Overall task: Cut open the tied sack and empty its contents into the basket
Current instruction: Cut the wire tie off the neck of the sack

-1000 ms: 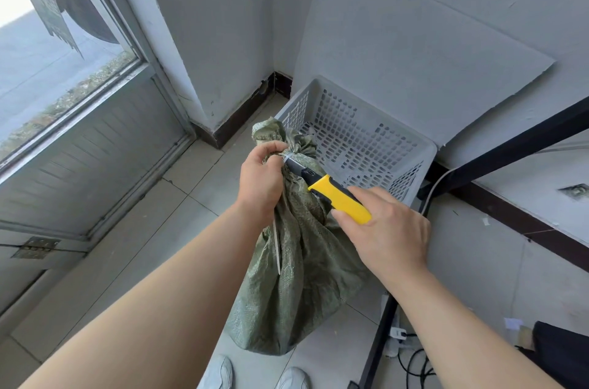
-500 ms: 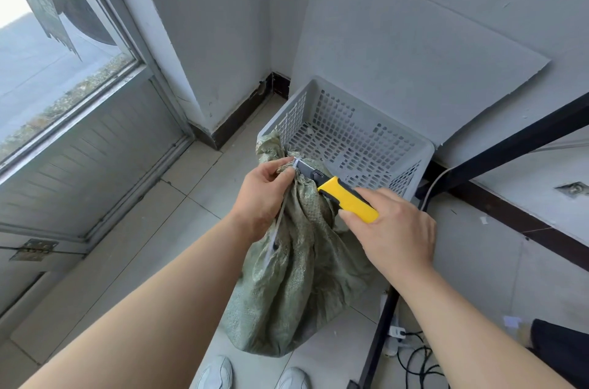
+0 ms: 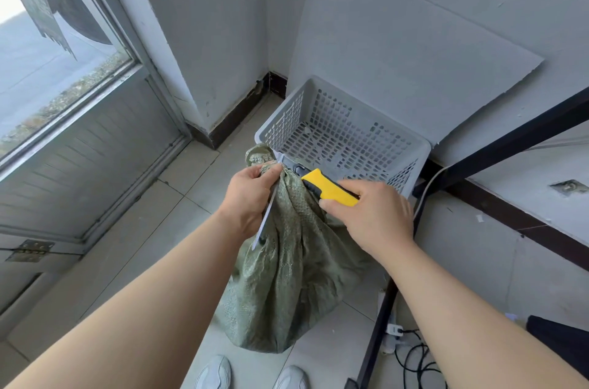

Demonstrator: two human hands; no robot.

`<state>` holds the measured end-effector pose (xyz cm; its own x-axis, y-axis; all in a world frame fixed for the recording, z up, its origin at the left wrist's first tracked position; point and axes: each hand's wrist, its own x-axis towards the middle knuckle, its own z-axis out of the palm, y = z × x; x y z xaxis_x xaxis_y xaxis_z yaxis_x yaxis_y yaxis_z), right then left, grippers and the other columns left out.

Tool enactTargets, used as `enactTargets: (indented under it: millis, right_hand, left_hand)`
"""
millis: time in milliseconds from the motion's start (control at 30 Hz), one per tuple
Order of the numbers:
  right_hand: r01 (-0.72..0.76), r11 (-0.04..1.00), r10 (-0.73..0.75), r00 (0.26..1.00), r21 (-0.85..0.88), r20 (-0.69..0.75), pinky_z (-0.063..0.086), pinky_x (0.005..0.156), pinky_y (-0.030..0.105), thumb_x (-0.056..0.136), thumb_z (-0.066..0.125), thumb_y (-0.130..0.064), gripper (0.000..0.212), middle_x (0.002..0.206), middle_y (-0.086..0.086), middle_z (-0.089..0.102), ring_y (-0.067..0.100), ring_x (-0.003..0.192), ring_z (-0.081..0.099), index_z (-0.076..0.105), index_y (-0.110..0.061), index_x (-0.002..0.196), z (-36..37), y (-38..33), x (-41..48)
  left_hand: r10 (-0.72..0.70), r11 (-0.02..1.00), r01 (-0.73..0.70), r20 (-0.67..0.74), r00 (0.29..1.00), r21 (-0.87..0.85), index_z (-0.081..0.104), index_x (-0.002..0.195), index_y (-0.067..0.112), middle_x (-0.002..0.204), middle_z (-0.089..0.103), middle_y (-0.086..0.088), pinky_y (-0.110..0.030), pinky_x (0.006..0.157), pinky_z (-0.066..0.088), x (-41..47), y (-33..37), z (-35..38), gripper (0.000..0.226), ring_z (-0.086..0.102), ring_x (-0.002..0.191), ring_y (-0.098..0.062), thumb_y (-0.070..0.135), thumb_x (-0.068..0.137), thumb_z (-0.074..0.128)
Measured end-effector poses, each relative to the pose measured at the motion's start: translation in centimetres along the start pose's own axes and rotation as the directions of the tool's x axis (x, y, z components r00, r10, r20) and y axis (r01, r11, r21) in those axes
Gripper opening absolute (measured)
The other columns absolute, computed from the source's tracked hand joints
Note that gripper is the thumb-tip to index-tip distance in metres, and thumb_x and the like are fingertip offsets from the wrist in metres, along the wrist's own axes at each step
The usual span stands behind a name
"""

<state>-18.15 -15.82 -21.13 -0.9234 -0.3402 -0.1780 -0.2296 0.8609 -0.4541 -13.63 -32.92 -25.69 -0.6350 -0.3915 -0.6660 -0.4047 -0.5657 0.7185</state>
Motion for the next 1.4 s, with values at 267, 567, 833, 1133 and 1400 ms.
enactTargets:
  millis: [267,567,833,1133,1400]
  right_hand:
    - [0.225,0.895,-0.303,0.940,-0.386,-0.154,0.035,0.061,0.027,0.075,0.072,-0.045,0.037,0.090,-0.004,0.070,0.026,0.071,0.067,0.070,-0.024,0.106,0.5,-1.0,0.2]
    - [0.164,0.967,-0.184,0.979,-0.197,-0.089,0.040,0.071,0.031,0.082,0.058,-0.055,0.040,0.099,-0.006,0.067,0.026,0.090,0.064,0.063,-0.037,0.117,-0.3,-0.1,0.4]
    - [0.078,0.993,-0.094,0.977,-0.092,-0.189,0.044,0.076,0.032,0.077,0.066,-0.053,0.041,0.106,-0.011,0.069,0.023,0.097,0.065,0.065,-0.039,0.115,1.1,0.3,-0.4]
    - [0.039,0.997,-0.052,0.970,-0.060,-0.236,0.040,0.060,0.034,0.079,0.056,-0.057,0.040,0.075,0.003,0.064,0.033,0.076,0.061,0.063,-0.018,0.087,0.5,-3.4,3.4]
    - [0.003,1.000,-0.006,0.998,-0.031,-0.069,0.037,0.055,0.031,0.077,0.060,-0.054,0.034,0.058,-0.001,0.058,0.025,0.062,0.056,0.063,-0.021,0.073,0.5,-3.0,3.1]
  left_hand:
    - [0.229,0.891,-0.157,-0.123,0.966,0.425,0.064,0.102,0.005,0.071,0.065,-0.005,-0.029,0.059,0.054,0.7,0.4,0.1,0.024,0.059,0.058,-0.018,0.024,0.088,0.067]
    - [0.303,0.687,-0.254,0.049,0.952,0.681,0.063,0.110,0.010,0.092,0.069,-0.008,-0.032,0.066,0.054,0.9,2.5,-1.5,0.023,0.063,0.074,-0.024,0.023,0.091,0.061]
    - [0.302,0.811,-0.264,0.012,0.953,0.522,0.065,0.113,0.016,0.103,0.071,-0.007,-0.046,0.093,0.054,1.1,1.7,-1.2,0.028,0.068,0.097,-0.025,0.027,0.087,0.065]
    - [0.214,0.744,-0.276,0.174,0.961,0.609,0.068,0.101,0.007,0.088,0.072,-0.006,-0.020,0.073,0.053,-2.5,-2.2,0.8,0.016,0.065,0.077,-0.015,0.011,0.085,0.067]
    - [0.242,0.827,-0.173,-0.062,0.968,0.535,0.059,0.122,0.016,0.105,0.069,-0.003,-0.035,0.083,0.056,-1.0,-0.1,-3.7,0.034,0.067,0.090,-0.021,0.029,0.091,0.061]
